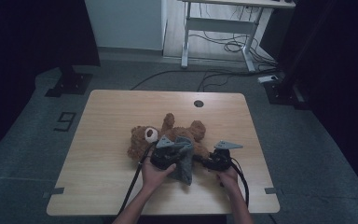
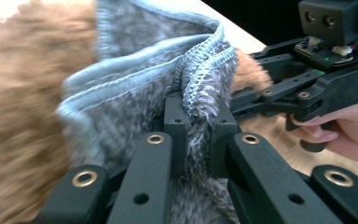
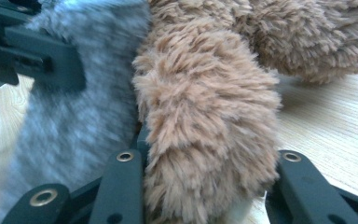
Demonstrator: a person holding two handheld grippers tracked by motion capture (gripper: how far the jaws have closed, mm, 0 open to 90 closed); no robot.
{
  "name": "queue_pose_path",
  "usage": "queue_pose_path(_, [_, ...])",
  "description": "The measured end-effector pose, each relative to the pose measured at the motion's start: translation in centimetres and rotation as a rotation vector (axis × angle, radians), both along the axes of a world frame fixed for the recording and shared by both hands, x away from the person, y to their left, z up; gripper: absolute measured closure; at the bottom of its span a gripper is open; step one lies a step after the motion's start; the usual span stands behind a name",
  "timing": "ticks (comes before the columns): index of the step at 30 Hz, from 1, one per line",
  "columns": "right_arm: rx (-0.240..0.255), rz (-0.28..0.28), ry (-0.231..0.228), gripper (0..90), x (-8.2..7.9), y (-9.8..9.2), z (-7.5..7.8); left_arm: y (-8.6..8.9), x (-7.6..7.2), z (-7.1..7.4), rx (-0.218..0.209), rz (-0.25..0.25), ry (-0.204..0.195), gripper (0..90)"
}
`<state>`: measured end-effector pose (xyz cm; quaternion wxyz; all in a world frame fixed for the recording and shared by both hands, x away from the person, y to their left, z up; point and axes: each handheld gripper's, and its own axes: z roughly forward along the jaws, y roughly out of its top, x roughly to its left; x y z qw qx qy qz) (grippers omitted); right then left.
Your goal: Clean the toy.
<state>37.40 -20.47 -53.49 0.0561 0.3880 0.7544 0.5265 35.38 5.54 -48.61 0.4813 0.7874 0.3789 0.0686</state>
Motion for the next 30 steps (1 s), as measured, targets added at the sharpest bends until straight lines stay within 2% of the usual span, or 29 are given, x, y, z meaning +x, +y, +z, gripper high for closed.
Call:
queue_pose_path(6, [-0.001, 0.002, 0.0, 61.3, 0.0, 0.0, 0.1, 3.1, -0.7, 0.5, 0.019, 0.075, -0.042, 81.3])
queue_pose_path(9, [0.001, 0.002, 0.002, 61.3, 0.0, -0.1, 0.0, 5.0, -0.7, 0.8, 0.025, 0.123, -0.051, 81.3])
queue_pose_path(14, [-0.003, 0.002, 0.001, 61.2, 0.0, -0.1, 0.1, 8.9, -0.8, 0.4, 0.016, 0.206, -0.042, 81.3])
queue_pose_path(17, [-0.002, 0.002, 0.002, 61.2, 0.0, -0.1, 0.1, 11.0, -1.1, 0.0, -0.002, 0.237, -0.035, 81.3])
queue_pose_path(22, [-0.001, 0.001, 0.002, 61.2, 0.0, -0.1, 0.0, 14.2, -1.5, -0.4, 0.001, 0.296, -0.029, 81.3])
queue_pose_path(28, [0.003, 0.001, 0.008, 61.1, 0.0, -0.1, 0.0, 17.1, -1.3, -1.8, 0.034, 0.38, 0.003, 81.3])
queue_pose_path(30, [0.004, 0.0, 0.009, 61.2, 0.1, -0.1, 0.0, 17.5, -1.4, -1.9, 0.013, 0.39, 0.01, 81.3])
